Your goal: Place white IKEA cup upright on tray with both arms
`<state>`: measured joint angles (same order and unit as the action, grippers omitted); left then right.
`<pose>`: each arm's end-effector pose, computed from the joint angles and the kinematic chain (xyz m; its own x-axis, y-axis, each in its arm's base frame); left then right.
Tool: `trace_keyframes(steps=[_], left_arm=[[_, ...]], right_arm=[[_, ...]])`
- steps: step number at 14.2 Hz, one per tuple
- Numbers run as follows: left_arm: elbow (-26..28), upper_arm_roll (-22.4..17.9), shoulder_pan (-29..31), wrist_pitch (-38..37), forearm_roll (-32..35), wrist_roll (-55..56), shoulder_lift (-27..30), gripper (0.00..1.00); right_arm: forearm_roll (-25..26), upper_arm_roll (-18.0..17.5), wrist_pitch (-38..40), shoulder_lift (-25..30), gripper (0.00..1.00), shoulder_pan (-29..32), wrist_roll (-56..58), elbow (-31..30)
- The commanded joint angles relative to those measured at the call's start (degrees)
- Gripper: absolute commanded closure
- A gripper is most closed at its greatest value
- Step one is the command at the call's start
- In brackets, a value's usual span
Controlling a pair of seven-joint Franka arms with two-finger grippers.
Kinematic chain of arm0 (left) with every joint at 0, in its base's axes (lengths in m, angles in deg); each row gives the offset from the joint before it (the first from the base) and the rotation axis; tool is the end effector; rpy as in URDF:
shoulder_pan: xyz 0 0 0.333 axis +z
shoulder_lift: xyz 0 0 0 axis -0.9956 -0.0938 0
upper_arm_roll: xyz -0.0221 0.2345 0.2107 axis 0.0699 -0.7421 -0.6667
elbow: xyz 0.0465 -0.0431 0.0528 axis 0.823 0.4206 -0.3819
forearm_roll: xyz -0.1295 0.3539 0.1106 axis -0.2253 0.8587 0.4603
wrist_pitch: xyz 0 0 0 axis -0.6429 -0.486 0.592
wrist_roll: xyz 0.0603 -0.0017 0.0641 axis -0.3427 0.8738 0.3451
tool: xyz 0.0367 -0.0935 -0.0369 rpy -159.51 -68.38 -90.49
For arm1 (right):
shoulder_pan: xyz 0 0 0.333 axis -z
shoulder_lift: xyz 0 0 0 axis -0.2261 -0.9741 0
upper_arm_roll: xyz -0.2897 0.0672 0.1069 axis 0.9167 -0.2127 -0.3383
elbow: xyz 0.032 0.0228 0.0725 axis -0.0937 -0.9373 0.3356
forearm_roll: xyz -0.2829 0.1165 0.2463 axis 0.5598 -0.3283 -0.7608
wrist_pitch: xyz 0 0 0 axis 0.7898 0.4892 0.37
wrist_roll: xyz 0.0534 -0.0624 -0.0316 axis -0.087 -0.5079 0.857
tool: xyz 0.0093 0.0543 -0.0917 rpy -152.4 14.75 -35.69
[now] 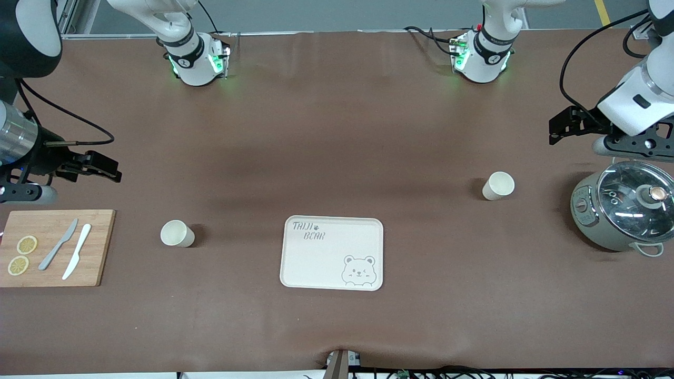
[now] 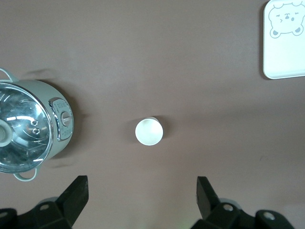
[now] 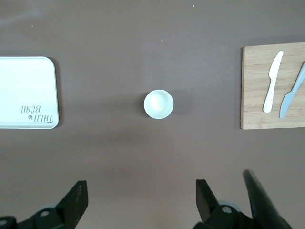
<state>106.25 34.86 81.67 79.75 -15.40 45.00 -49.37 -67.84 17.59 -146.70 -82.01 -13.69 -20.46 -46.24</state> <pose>0.5551 -0.0658 0.6122 0.9872 -0.1561 -0.0338 -0.1567 -0.9876 -0.0137 0.6134 0.0419 0.5929 0.9987 -0.0359 -0.0368 -0.0375 -0.9984 -0.0422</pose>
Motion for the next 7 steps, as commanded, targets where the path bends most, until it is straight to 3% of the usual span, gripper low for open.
trace_keyframes(steps=[1, 7], left_arm=[[-1.27, 0.0, -0.13, -0.45, 0.37, 0.68, -0.58, 0.0], [-0.74, -0.09, 0.31, 1.13, -1.04, -0.19, -0.58, 0.0]], right_arm=[[0.19, -0.12, 0.91, 0.44, 0.0, 0.1, -0.61, 0.48], [0.19, -0.04, 0.91, 0.44, 0.0, 0.1, -0.61, 0.57]])
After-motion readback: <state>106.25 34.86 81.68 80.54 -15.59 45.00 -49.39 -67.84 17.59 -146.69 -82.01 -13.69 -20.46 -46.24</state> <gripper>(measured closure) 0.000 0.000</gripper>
